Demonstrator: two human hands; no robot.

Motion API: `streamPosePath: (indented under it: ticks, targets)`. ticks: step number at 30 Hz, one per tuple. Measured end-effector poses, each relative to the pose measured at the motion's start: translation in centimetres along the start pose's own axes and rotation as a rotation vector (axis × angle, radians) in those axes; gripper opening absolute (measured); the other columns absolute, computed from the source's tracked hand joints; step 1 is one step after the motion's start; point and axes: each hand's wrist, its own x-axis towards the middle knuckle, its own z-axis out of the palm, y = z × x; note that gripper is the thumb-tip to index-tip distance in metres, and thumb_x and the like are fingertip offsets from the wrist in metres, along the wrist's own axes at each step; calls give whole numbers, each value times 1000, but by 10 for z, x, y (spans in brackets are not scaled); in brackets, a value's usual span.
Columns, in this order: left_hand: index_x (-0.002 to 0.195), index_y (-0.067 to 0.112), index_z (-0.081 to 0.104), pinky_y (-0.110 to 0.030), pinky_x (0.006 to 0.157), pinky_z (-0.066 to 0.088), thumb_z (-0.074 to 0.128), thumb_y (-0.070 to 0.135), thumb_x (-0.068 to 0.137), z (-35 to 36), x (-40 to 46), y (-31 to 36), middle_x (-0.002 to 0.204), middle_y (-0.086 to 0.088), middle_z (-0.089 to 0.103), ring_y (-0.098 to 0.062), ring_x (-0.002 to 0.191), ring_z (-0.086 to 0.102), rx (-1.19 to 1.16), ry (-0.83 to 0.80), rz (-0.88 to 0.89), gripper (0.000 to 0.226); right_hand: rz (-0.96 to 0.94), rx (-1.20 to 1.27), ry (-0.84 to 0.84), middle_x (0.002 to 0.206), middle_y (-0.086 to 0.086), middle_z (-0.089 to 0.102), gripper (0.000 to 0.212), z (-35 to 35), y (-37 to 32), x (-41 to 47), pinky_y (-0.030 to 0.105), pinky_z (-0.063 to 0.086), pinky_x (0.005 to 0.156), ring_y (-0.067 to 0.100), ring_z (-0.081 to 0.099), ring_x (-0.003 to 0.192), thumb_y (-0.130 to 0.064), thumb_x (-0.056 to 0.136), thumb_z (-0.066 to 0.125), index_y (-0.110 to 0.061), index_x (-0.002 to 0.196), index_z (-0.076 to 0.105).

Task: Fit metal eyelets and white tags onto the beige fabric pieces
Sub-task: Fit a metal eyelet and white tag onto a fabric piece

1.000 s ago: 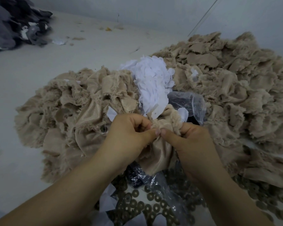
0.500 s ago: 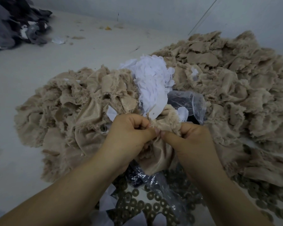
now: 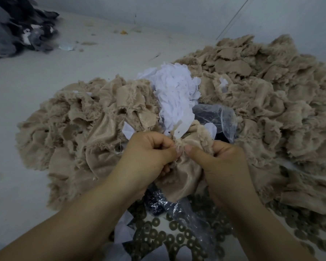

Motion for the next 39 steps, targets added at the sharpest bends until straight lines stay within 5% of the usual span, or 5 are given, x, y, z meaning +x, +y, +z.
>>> streamPosePath:
  ticks: [3,7,15,28,39]
  targets:
    - [62,4,67,-23,42,42,74,1,84,2,-1,-1,50,-8,59,-13,42,52,88,48,100,23,21,36,1,76,17,75,6,1,1,0,45,62,62,36,74,73,-5,80,78,-10,75,79]
    - [61,8,67,-22,43,44,74,-1,83,3,0,0,51,-7,62,-15,43,56,212,74,171,24,51,43,39,74,22,73,6,2,2,-1,59,60,66,46,71,76,-6,79,79,-6,73,76]
    - [64,3,63,-22,40,39,68,-2,87,11,-7,-5,46,2,55,-10,38,49,125,127,148,24,-22,-78,48,69,15,74,11,3,-3,-2,60,58,62,42,72,73,-6,81,77,-14,72,78]
    - [65,2,63,-18,38,37,65,-4,87,10,-6,-7,44,2,52,-8,37,46,15,176,137,23,-63,-172,40,79,42,61,39,3,-9,-3,69,49,56,63,57,77,-15,80,81,19,79,61]
    - [60,6,62,-23,41,40,69,-2,85,9,-3,-11,49,-2,56,-12,41,50,88,135,131,27,31,-126,47,70,17,74,7,4,-6,-5,59,59,64,39,73,71,-8,79,79,-6,73,76]
